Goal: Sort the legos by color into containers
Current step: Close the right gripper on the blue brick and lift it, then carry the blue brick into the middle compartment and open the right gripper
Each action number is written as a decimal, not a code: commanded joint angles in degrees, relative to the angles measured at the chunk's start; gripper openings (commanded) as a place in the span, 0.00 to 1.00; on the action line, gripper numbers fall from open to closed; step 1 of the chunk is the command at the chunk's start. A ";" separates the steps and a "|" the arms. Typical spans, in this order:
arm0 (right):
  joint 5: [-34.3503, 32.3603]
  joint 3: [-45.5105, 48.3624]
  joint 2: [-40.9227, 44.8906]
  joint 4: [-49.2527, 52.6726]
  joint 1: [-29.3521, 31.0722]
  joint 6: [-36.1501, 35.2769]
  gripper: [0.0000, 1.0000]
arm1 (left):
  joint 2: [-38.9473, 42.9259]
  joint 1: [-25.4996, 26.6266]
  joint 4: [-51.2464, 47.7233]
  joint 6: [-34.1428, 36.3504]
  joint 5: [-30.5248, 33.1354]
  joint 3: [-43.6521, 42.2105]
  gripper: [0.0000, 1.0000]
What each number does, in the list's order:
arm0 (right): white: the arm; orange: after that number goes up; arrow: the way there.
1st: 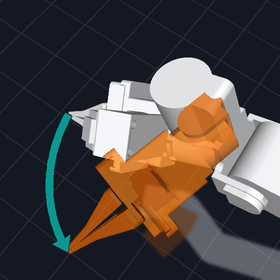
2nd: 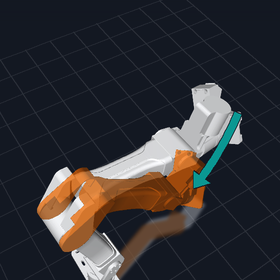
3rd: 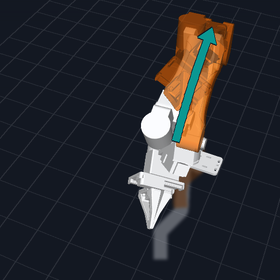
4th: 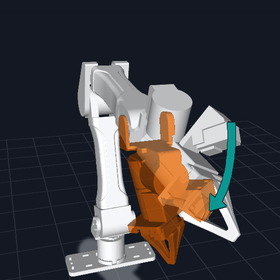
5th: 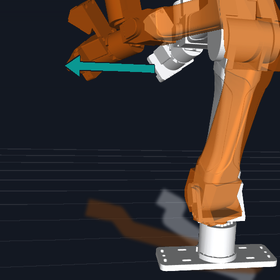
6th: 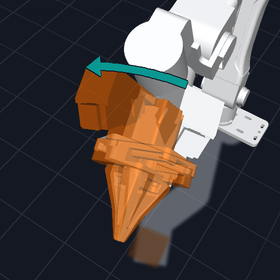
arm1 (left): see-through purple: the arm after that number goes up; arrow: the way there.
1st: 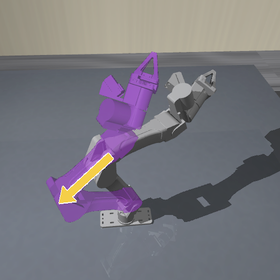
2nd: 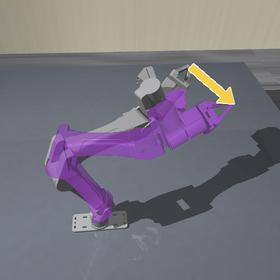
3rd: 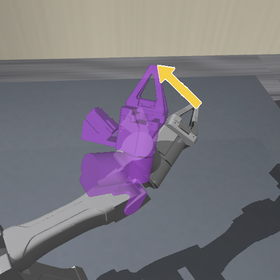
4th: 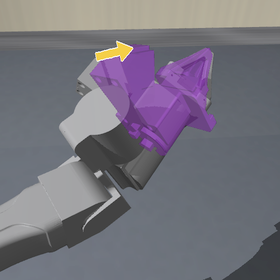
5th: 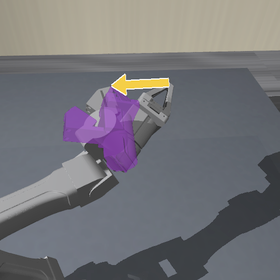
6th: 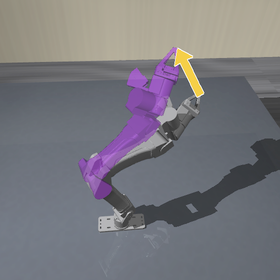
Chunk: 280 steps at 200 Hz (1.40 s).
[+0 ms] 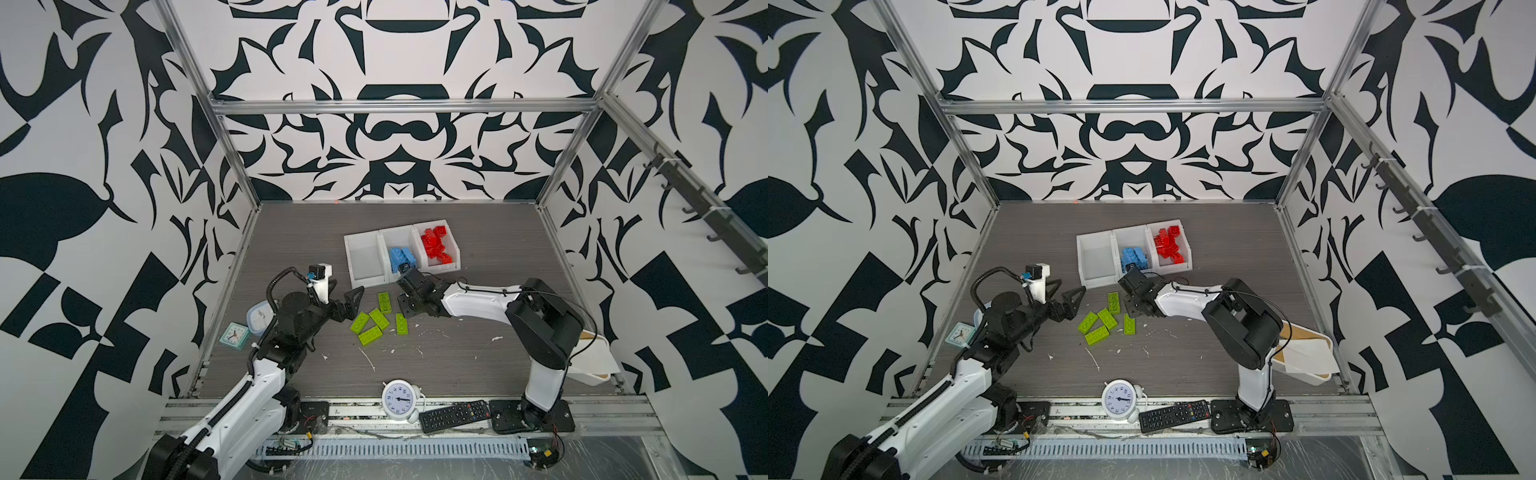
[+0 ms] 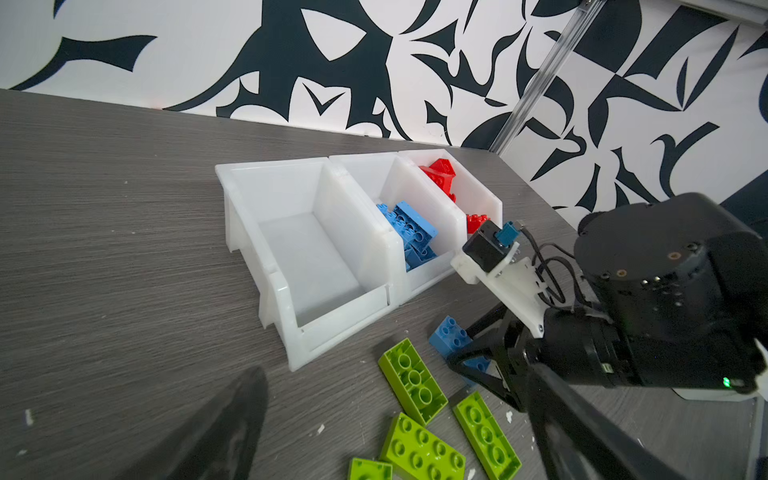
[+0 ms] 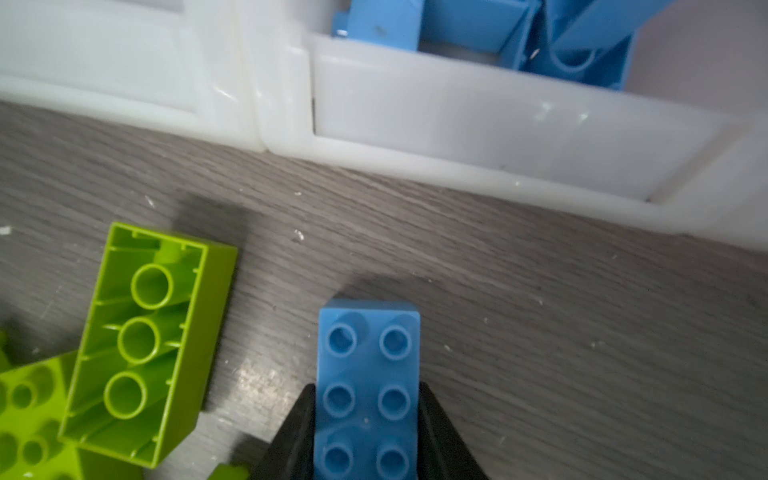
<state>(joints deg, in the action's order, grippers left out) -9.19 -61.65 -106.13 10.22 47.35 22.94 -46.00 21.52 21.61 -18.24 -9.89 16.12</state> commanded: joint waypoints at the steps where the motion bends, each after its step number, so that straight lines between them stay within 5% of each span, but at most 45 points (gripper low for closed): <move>1: -1.30 0.36 2.76 0.03 0.02 0.05 0.34 | -0.21 0.05 0.63 -0.50 -0.49 -0.18 1.00; 74: -0.95 1.71 12.58 1.61 -1.65 -3.14 0.25 | -0.50 0.10 0.63 -0.52 -0.48 -0.12 1.00; 105: 4.75 -1.19 13.76 2.40 -7.12 -6.72 0.25 | -0.50 0.08 0.67 -0.53 -0.66 -0.04 1.00; 190: 13.67 -14.22 6.48 4.84 -14.72 -14.49 0.24 | 0.55 0.10 -0.40 -0.28 0.51 -0.01 1.00; 280: 13.51 -23.71 -2.77 6.23 -16.15 -15.43 0.33 | -0.03 0.11 -2.00 0.34 0.80 1.14 1.00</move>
<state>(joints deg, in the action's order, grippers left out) 4.49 -82.94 -109.45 16.01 31.46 8.08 -46.09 21.52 20.71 -18.15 -9.82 16.12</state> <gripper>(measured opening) 0.351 0.996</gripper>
